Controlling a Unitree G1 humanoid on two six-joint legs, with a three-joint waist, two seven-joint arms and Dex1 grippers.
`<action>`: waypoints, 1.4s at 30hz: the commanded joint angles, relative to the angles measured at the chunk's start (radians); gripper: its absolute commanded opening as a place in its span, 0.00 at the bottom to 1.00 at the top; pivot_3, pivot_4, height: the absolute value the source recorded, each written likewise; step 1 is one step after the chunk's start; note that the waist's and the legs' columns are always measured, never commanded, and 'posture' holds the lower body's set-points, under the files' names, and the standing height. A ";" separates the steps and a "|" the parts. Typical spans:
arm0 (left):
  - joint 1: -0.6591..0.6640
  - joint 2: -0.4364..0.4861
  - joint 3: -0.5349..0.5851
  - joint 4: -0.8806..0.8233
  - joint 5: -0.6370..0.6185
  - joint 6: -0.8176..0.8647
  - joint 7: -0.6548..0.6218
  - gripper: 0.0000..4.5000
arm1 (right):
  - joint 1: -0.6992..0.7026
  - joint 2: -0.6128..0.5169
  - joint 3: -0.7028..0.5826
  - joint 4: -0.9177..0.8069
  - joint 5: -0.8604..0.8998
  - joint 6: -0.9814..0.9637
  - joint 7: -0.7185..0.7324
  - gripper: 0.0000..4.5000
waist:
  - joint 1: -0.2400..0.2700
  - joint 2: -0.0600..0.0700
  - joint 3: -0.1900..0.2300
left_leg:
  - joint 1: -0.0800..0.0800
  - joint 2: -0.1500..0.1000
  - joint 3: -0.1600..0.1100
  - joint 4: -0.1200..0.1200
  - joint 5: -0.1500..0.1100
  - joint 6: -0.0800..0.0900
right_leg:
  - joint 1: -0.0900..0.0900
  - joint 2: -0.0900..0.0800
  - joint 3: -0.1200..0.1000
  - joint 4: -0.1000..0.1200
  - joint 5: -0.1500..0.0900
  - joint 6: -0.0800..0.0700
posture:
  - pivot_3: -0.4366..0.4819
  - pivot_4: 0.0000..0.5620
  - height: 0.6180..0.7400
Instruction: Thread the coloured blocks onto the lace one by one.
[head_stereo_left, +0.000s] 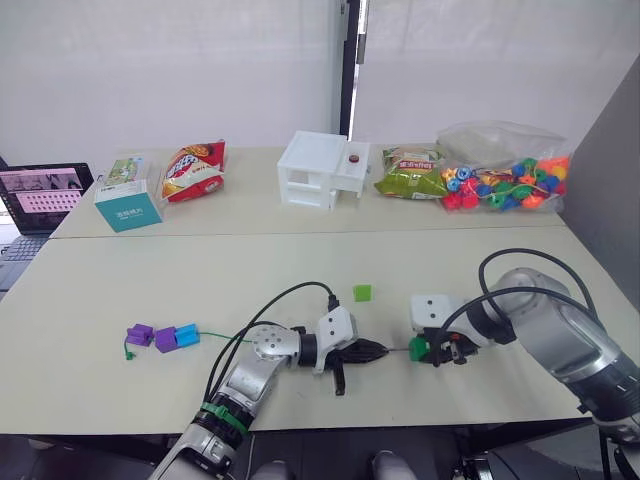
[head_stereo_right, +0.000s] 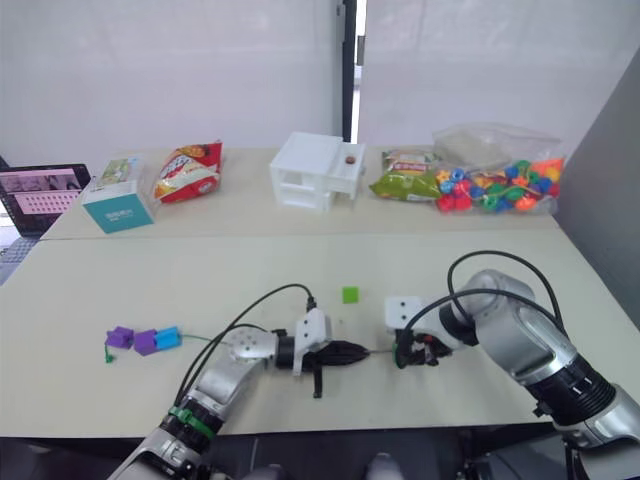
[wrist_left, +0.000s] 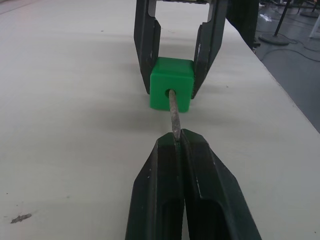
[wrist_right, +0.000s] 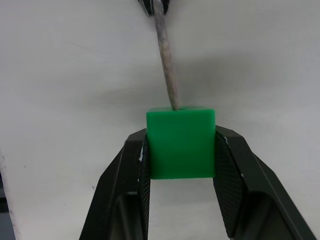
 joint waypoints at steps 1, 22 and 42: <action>-0.010 -0.019 -0.028 0.011 0.005 -0.017 -0.021 0.00 | 0.003 0.004 -0.002 -0.039 0.033 0.024 0.000 0.26 | 0.002 0.000 0.000 | 0.000 0.000 0.000 0.000 0.000 0.000 | 0.000 0.000 0.000 0.000 0.000 0.000 | 0.48 0.27 1.00; -0.049 0.019 -0.041 -0.037 0.054 0.077 -0.044 0.42 | 0.008 0.034 0.028 -0.079 0.064 0.101 -0.072 0.26 | 0.016 0.000 0.000 | 0.001 0.000 0.000 0.001 0.000 0.000 | 0.001 0.000 0.000 0.000 0.000 0.000 | 0.48 0.27 1.00; -0.063 0.053 -0.055 -0.080 0.050 0.092 -0.032 0.00 | 0.002 0.034 0.050 -0.077 0.072 0.091 -0.100 0.26 | -0.001 -0.001 0.000 | 0.001 0.000 -0.001 0.001 0.000 0.000 | 0.001 0.000 -0.001 0.001 0.000 0.000 | 0.48 0.27 1.00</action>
